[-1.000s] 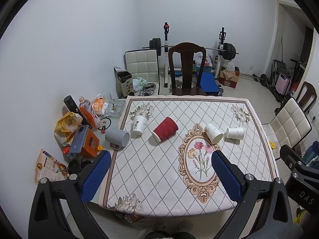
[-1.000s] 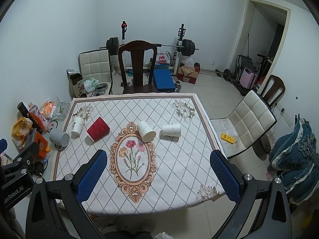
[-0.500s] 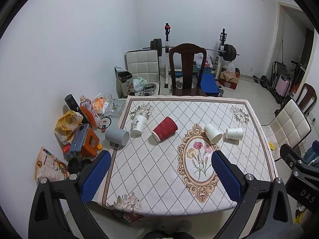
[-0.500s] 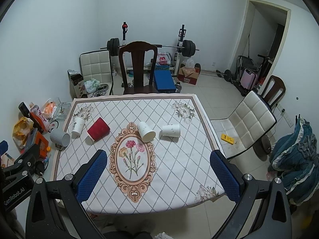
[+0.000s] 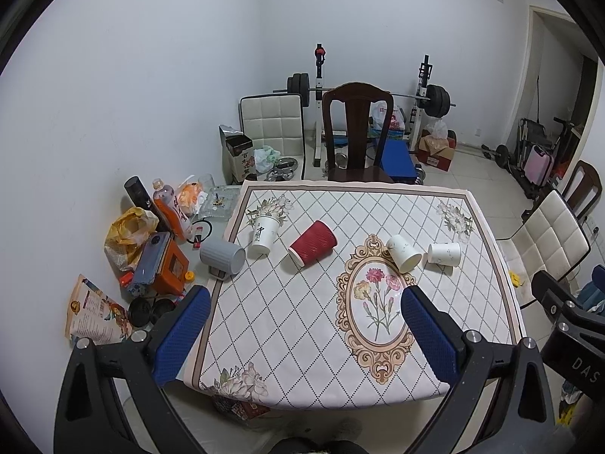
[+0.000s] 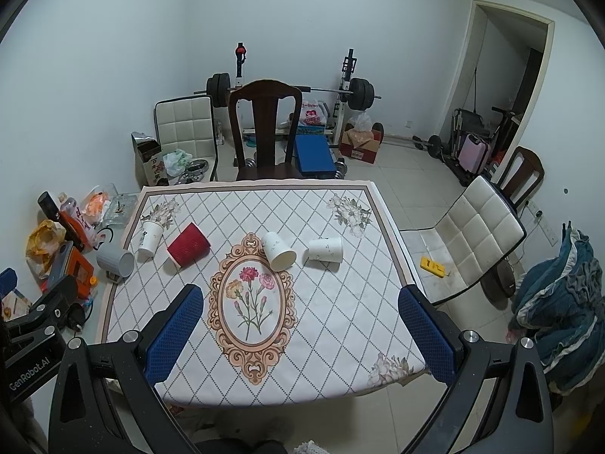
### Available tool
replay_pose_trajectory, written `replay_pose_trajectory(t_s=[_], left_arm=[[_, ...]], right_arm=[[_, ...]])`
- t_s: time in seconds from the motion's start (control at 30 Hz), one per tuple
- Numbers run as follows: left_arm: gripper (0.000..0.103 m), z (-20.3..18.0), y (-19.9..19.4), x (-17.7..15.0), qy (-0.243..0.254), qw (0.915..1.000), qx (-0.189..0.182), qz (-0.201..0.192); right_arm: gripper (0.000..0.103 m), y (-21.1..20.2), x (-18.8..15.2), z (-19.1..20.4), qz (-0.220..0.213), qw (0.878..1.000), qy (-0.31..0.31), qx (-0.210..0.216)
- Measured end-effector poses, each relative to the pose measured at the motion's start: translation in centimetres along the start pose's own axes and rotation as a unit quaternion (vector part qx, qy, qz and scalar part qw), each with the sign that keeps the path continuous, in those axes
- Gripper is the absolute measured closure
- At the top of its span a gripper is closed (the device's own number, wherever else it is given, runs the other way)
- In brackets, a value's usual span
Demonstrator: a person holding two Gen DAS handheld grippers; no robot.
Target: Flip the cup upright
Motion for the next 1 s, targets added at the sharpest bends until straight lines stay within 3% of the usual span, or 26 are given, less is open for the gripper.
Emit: replay_pose_trajectory(t_s=[0.63,0.83,1.0], left_arm=[[0.000,0.6,0.9,-0.7,-0.013,0.9997,0.017,0.010],[0.000,3.7,6.4,-2.6,-0.052,0.9938,0.077,0.061],[0.000,7.9,12.7,-5.6,-0.074,0.9805,0.121,0.136]], right_arm=[[0.000,-0.3,0.2,0.1,0.007,1.000,0.006,0.016],[0.000,5.8,-1.2,1.6,0.059,0.997,-0.008,0.042],[0.000,13.2,-4.0,4.8,0.118,0.991,-0.036,0.045]])
Point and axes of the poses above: each gripper's, at about its wrist camera, not at the fingertips, and y roughly the way its jaws point, z to its left, x to its top, the point moved 5 cm from there along y, roughly the way its jaws point, and after that the axes turned 1 degree about z, right-handed, at the moved point
